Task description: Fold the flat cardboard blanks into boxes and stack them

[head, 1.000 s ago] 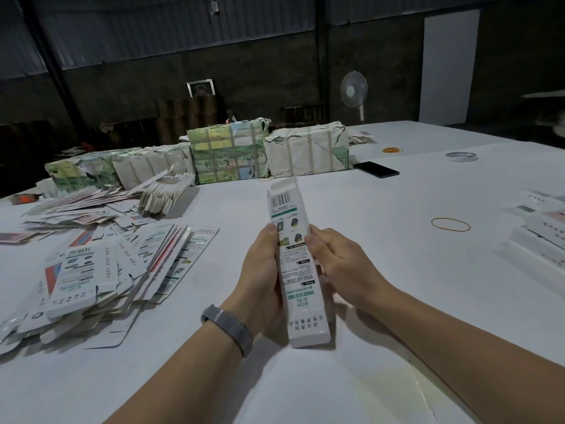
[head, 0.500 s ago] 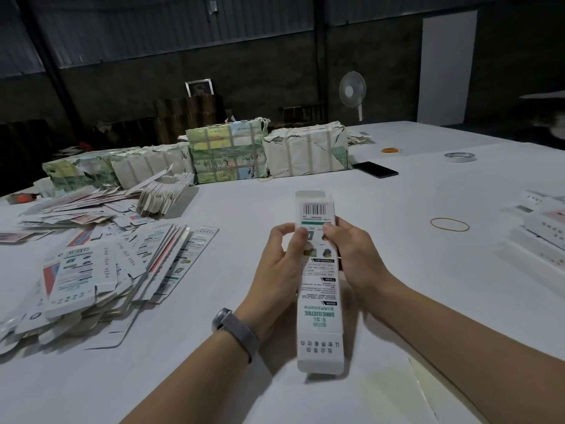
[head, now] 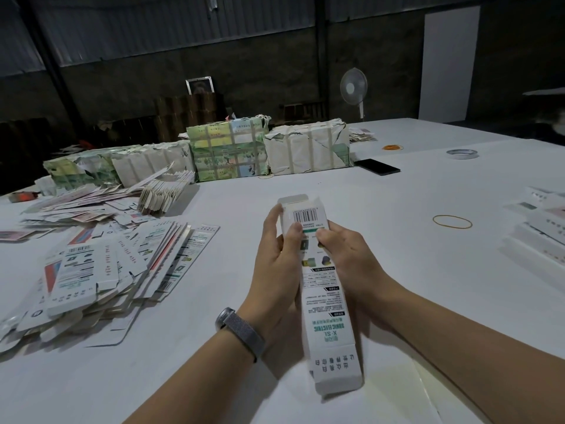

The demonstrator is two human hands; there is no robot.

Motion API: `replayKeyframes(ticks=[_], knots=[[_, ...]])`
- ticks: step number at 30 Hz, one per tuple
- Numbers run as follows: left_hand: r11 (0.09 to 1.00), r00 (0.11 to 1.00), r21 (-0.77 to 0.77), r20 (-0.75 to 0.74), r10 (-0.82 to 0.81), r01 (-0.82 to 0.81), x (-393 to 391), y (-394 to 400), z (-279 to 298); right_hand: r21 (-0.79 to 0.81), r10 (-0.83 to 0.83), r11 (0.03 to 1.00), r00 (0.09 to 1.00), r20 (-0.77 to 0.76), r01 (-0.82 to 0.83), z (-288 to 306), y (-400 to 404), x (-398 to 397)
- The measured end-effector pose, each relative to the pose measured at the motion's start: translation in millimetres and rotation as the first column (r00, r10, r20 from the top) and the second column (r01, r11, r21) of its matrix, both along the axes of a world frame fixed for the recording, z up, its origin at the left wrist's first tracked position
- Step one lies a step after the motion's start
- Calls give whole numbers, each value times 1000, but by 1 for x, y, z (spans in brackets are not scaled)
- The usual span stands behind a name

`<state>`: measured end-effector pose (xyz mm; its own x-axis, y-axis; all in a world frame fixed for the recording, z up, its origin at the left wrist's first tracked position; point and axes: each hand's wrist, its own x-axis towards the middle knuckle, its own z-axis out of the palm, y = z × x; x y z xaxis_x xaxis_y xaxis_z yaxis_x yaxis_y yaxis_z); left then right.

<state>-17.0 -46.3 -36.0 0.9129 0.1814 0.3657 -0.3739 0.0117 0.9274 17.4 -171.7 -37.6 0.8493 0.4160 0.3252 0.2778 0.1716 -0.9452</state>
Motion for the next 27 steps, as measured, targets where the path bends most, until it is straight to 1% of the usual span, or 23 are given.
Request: replayKeyframes(ticks=[4, 7, 12, 17, 22, 27], knots=[[999, 1000, 36, 13, -7, 6, 1, 1, 1, 0, 1, 1000, 1000, 7, -1, -1, -1, 0], [1000, 1000, 12, 8, -21, 21, 1, 1, 0, 44, -21, 999, 1000, -12, 22, -1, -1, 1], [997, 997, 13, 17, -81, 81, 2, 1, 0, 62, -70, 996, 997, -19, 71, 1, -3, 3], [993, 993, 1, 13, -118, 118, 1, -1, -3, 7, -137, 991, 990, -14, 137, 5, -4, 6], [985, 985, 10, -18, -171, 172, 2, -4, -4, 75, -188, 979, 982, -13, 189, 6, -6, 8], [982, 979, -13, -75, -190, 190, 3, 0, -5, 135, -193, 972, 981, 1, 192, 2, -4, 10]])
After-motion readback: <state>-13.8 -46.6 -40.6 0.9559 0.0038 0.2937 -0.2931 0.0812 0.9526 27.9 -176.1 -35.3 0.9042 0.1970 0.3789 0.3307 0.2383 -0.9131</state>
